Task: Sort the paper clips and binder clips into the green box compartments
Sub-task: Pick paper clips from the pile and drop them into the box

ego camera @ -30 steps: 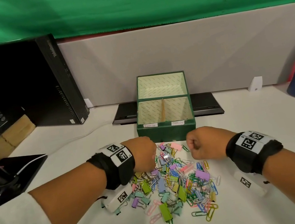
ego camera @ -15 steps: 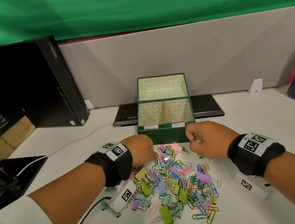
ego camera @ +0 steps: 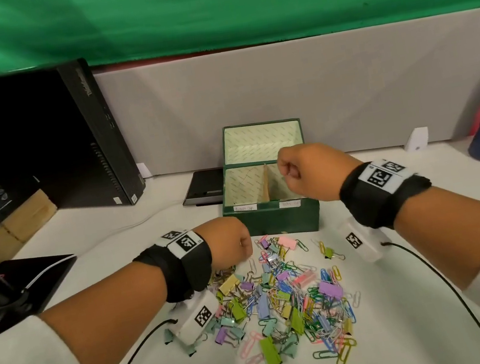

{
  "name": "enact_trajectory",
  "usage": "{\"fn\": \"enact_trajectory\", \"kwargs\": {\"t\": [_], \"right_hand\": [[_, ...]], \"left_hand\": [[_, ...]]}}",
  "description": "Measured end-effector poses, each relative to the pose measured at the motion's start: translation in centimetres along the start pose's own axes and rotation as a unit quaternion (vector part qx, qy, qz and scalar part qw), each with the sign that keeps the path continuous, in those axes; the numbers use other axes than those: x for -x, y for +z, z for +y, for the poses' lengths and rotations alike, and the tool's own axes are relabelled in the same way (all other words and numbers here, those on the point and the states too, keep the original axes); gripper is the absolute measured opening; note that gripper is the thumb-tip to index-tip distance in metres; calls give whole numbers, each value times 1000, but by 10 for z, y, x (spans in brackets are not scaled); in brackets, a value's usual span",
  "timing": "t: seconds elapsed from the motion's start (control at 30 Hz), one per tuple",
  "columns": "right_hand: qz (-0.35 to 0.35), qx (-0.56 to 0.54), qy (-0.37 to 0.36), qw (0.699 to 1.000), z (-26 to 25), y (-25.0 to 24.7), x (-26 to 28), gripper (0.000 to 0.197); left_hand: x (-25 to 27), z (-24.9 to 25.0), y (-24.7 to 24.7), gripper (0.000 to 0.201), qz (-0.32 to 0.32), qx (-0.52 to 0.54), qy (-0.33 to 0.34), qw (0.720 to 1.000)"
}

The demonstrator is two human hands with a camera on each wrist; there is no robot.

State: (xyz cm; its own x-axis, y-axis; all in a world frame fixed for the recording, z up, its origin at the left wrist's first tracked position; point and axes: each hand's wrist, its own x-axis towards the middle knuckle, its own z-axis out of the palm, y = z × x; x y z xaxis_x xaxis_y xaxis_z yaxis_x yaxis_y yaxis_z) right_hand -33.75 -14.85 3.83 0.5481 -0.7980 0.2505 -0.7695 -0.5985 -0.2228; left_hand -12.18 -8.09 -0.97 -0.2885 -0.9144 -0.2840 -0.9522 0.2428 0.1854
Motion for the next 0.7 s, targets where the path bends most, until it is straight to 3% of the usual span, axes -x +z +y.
{"fn": "enact_trajectory", "kwargs": {"t": [0.1,0.2,0.3,0.37,0.43,0.5,0.57,0.7], "right_hand": [[-25,27,3,999,0,5,-4,21],[37,23,-42,998,-2,8,11,15],[86,14,-112,990,-4,11,41,9],[69,21,-129,989,0,14,59,8],[-1,42,-97,994,8,19,70,7],[-96,72,-28,992,16,24,73,7],[-162,107,43,980,22,31,70,18],[-204,109,94,968,23,41,60,29]], "left_hand": [[2,-2,-5,20,2,-16,25,1000],[6,3,-2,28,-4,-111,85,990],[6,8,3,29,8,-238,149,960],[5,7,6,27,12,-276,179,944],[5,7,7,21,11,-290,191,938],[5,8,3,16,2,-262,168,950],[6,10,-8,13,7,-164,131,978],[-10,24,-46,19,95,43,89,991]]}}
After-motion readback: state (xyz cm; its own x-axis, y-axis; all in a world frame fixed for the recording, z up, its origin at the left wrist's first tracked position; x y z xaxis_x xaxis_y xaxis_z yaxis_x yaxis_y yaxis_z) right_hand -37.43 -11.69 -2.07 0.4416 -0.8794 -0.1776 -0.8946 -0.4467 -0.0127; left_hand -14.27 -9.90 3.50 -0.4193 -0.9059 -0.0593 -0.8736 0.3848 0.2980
